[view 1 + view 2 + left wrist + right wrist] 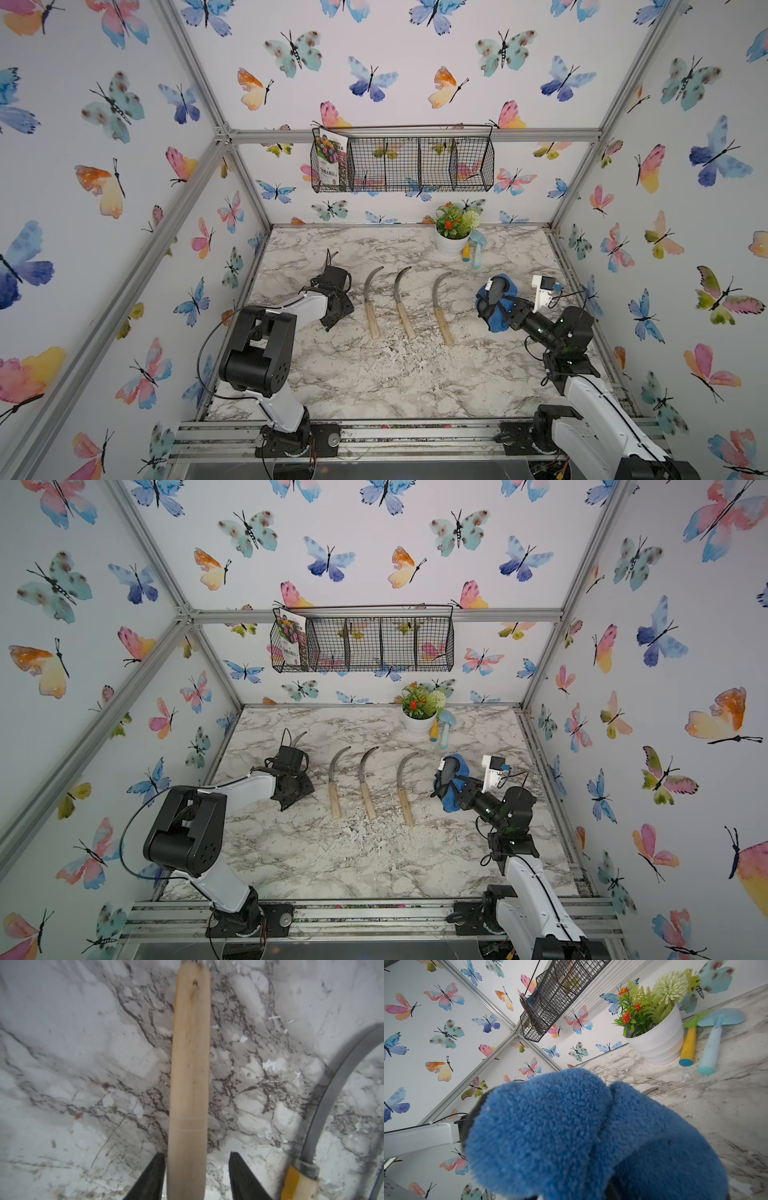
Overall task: Wipe small sickles with rags
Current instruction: Place the small sickle at the center of the board.
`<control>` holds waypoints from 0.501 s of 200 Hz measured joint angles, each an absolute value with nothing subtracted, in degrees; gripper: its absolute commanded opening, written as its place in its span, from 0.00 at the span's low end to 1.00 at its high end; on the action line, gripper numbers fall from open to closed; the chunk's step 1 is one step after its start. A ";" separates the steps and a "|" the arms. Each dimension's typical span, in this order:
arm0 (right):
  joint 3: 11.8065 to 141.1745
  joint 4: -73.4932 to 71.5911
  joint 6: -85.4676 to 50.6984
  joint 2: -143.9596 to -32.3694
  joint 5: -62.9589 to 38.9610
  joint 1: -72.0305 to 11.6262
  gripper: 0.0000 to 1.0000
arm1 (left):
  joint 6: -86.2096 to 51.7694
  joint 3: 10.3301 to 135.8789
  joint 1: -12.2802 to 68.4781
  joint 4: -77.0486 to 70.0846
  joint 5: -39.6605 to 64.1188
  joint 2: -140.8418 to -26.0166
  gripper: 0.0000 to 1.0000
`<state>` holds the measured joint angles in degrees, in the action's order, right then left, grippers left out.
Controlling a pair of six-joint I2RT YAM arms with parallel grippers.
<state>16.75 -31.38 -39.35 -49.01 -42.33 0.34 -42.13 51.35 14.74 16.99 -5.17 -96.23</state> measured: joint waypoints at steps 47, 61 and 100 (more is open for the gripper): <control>16.75 -31.38 -39.38 -49.01 -42.50 0.34 0.02 | -42.13 49.34 14.72 19.18 -6.13 -92.31 0.94; 16.75 -31.38 -39.38 -48.99 -42.50 0.34 0.02 | -42.35 48.14 14.79 21.30 -6.50 -89.01 0.96; 16.75 -31.33 -39.35 -48.62 -42.50 0.34 0.02 | -45.58 45.21 15.11 22.81 -9.54 -68.18 0.92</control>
<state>16.75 -31.33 -39.35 -48.62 -42.50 0.34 -45.58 45.21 15.11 22.81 -9.54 -68.18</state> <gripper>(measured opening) 0.137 0.921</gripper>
